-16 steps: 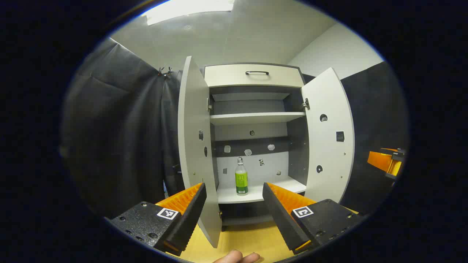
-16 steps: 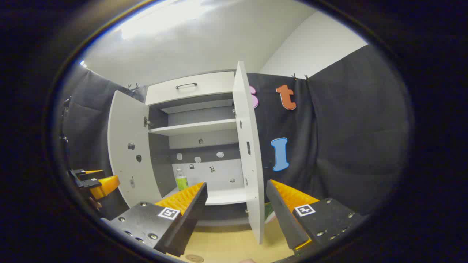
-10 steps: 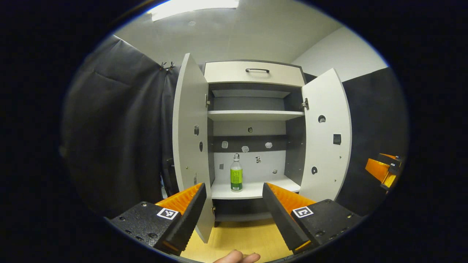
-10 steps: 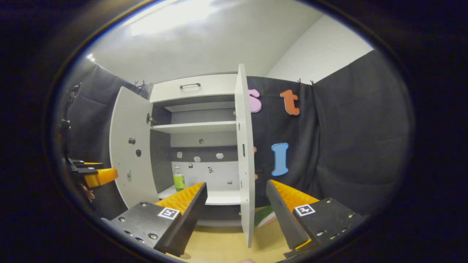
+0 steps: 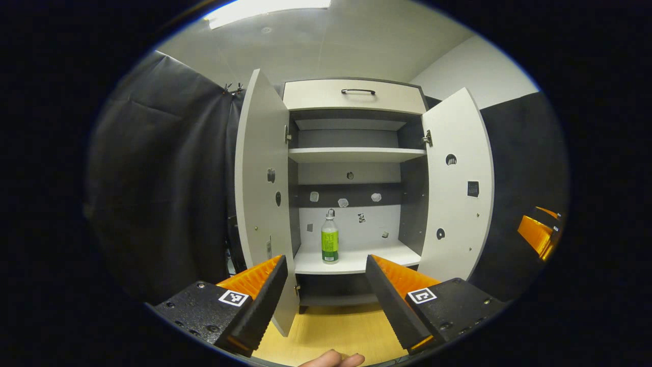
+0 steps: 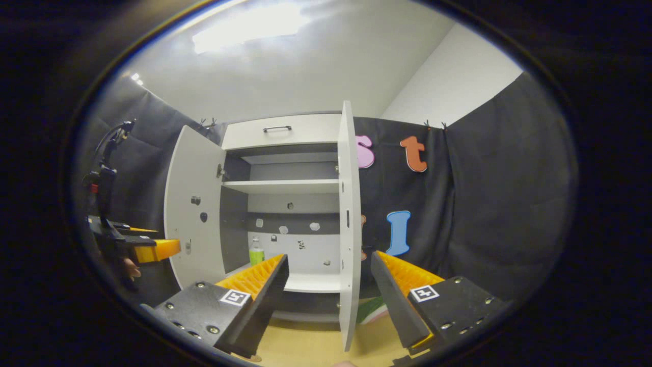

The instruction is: Grasp the bottle in the cabinet with the left hand and place it on the coaster, then close the right door with the right hand and the left door with the left hand.

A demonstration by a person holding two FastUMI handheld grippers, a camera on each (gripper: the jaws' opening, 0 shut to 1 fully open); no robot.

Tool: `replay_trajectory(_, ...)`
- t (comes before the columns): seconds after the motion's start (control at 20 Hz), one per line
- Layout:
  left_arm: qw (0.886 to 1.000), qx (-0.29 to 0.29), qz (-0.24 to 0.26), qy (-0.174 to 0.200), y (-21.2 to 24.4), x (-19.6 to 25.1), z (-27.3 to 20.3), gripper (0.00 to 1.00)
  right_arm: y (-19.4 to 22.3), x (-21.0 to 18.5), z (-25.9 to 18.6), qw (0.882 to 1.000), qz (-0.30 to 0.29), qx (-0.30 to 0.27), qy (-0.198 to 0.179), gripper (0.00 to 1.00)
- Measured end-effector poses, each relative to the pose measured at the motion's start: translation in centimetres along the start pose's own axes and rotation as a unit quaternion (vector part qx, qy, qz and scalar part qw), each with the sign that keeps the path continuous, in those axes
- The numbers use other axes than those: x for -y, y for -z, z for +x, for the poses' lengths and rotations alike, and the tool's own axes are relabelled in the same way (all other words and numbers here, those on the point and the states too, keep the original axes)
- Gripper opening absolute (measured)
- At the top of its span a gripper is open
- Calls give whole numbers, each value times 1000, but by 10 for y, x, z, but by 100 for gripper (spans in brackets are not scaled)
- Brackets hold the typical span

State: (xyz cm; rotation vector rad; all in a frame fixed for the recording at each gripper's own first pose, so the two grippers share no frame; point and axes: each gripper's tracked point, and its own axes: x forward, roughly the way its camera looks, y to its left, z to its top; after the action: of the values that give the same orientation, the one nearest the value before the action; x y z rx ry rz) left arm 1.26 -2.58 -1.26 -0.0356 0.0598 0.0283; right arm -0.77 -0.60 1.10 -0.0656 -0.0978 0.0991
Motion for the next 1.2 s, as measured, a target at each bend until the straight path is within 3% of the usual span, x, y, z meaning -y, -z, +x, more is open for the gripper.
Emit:
replay_trajectory(0.4,1000,3,-2,17,7,7,77,98,5,-7,24,1000,-3,8,6,98)
replay_trajectory(0.9,999,-13,-18,26,56,-1,249,98,32,-46,79,1000,12,11,-9,98)
replay_trajectory(0.95,999,-13,-21,24,62,-3,268,98,35,-48,83,1000,9,12,-11,93)
replay_trajectory(1.2,999,-30,-20,11,96,-8,345,99,48,-56,104,1000,-14,10,-14,98)
